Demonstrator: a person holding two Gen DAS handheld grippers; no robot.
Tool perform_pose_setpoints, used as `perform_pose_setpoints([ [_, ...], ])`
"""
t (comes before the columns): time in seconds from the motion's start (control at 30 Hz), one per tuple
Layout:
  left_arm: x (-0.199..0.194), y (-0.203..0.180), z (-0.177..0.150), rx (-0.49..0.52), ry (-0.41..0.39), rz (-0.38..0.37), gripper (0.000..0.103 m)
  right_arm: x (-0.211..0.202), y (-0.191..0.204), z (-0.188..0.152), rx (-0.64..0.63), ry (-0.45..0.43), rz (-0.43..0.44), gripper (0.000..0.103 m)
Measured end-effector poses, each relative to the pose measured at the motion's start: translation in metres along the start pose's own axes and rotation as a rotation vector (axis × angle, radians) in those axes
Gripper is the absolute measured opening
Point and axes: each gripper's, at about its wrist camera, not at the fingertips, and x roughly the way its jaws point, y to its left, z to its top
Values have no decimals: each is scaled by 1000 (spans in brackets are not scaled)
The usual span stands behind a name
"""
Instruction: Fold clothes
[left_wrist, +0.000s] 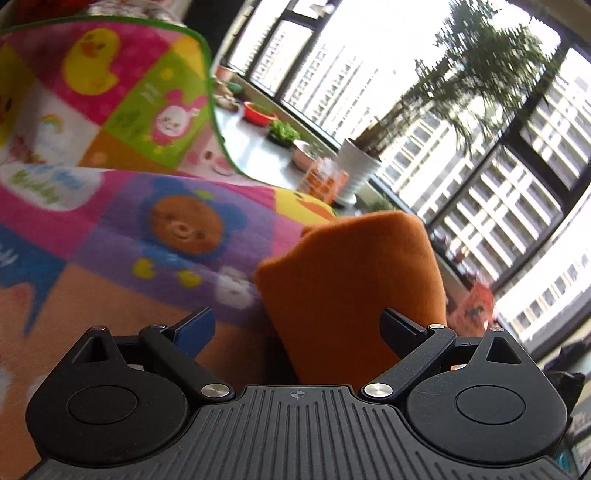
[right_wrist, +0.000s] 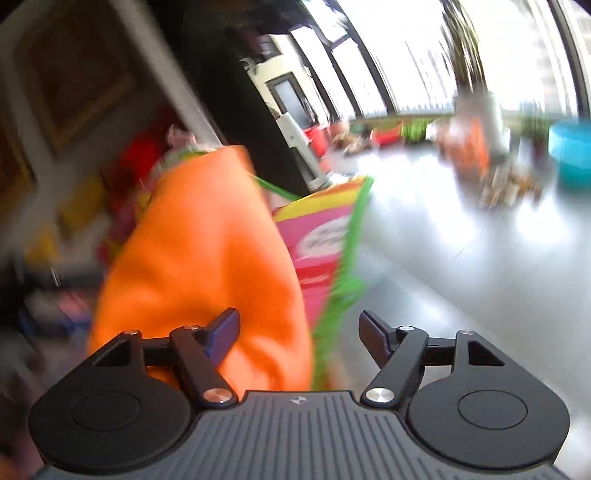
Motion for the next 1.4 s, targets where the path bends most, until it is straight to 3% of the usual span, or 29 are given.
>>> perform_pose_setpoints([
  [0.07, 14, -10, -5, 28, 34, 1, 99, 7, 8, 4, -137, 4, -19, 74],
  [0.2, 22, -9, -19, -2, 73, -41, 99, 31, 39, 10, -346, 52, 38, 72],
  [0.3, 18, -4, -24, -15, 71, -61, 99, 57, 70, 15, -412, 79, 90, 68],
  [0.43, -4, 13, -26, -27, 36, -17, 99, 86, 115, 15, -463, 130, 189, 60],
  [0.53, -33, 44, -29, -59, -9, 44, 99, 94, 159, 6, -506, 158, 255, 60],
  [0.73, -95, 115, -38, -161, -91, 146, 100, 81, 244, -13, -566, 174, 335, 60],
  [0.87, -119, 142, -46, -193, -141, 168, 102, 76, 254, -12, -564, 168, 343, 71],
  [0.97, -123, 148, -49, -201, -174, 159, 103, 66, 240, 1, -546, 155, 342, 86],
  [1.17, -117, 146, -51, -214, -201, 118, 103, 34, 201, 55, -380, 61, 351, 102],
  [1.27, -115, 142, -52, -178, -204, 139, 103, 48, 205, 83, -297, 34, 372, 103],
  [1.4, -120, 145, -54, -171, -204, 149, 103, 105, 242, 77, -383, 100, 294, 103],
])
